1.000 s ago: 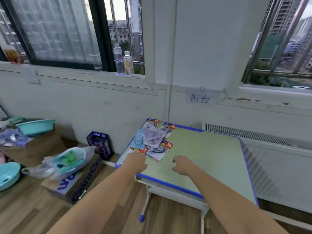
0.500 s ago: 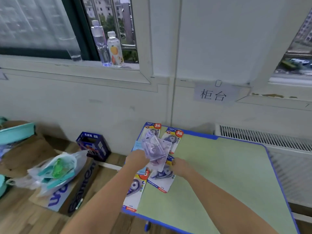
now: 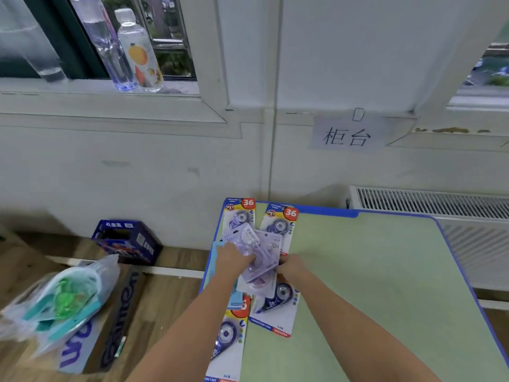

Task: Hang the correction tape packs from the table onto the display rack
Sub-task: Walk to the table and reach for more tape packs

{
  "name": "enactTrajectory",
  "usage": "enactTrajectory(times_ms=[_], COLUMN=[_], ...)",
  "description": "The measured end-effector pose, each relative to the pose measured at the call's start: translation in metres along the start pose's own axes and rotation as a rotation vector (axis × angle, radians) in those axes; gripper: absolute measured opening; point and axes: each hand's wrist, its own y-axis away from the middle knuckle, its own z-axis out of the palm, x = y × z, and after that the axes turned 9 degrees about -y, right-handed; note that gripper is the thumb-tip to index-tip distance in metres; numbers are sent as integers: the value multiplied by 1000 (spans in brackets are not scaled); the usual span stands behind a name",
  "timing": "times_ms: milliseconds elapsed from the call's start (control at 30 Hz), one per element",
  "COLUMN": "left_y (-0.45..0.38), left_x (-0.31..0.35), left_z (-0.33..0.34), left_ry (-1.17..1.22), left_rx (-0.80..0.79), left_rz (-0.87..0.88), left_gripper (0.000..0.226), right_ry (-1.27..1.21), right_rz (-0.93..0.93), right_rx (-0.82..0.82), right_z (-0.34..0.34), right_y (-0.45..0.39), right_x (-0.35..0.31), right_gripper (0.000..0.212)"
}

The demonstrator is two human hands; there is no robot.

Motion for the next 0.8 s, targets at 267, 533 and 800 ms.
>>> enactTrajectory(times_ms=[267, 533, 800], left_y=[6, 22, 48], left_x=[2, 31, 66], left_z=[3, 22, 74], left_ry=[100, 539, 757], left_rx=[-20, -163, -413], left_rz=[-18, 9, 220], left_gripper=[81, 77, 18], right_ry=[-183, -631, -955], right_rz=[23, 142, 134], right_rx=[-16, 84, 441], right_z=[-7, -46, -93], right_y=[25, 74, 138], right_x=[4, 23, 98], right_gripper=[12, 14, 8])
